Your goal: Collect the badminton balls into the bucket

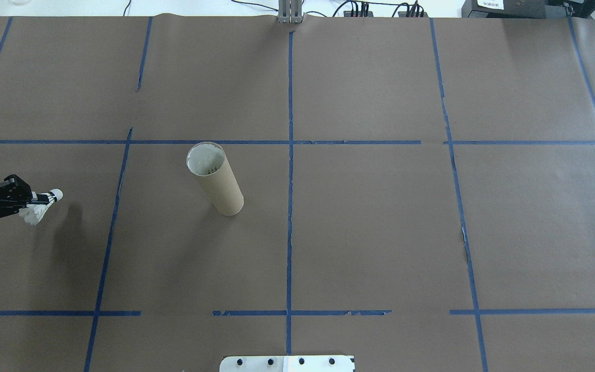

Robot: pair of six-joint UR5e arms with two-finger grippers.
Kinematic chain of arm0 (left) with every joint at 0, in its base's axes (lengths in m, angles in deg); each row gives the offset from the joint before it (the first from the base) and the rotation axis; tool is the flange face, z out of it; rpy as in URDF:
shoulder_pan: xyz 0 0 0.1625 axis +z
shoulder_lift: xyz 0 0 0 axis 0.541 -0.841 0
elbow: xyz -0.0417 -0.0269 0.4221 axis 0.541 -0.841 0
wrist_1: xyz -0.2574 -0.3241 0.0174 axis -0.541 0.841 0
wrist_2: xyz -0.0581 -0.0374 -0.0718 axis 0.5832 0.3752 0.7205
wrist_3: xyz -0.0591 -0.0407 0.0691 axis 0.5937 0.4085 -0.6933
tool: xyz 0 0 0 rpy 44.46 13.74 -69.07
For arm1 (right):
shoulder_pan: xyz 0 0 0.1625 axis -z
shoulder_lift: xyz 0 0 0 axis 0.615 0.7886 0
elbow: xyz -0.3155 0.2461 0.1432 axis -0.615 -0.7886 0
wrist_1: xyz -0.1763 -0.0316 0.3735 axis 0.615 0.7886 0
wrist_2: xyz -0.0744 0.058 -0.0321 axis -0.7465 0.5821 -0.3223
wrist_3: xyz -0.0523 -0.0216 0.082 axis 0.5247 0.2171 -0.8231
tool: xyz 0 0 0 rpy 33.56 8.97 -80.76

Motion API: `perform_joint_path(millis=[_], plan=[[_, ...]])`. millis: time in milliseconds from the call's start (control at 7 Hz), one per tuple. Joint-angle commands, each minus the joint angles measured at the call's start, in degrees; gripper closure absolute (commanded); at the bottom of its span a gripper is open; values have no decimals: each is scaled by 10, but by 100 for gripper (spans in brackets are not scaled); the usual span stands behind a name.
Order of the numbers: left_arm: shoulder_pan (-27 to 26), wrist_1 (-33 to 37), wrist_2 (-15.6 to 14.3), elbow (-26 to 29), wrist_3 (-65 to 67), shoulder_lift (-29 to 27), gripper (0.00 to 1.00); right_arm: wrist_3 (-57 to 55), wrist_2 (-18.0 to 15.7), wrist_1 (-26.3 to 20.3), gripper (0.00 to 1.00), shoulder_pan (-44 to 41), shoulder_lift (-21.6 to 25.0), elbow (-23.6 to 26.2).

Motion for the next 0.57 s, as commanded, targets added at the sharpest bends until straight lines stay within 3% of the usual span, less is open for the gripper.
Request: perform_joint_path(millis=[0,429], plan=[[-66,-101,131,-92,-1,-3,100,0,0,0,0,0,0,0],[-68,-305,143,-275,-40,-8,100,0,0,0,0,0,0,0]])
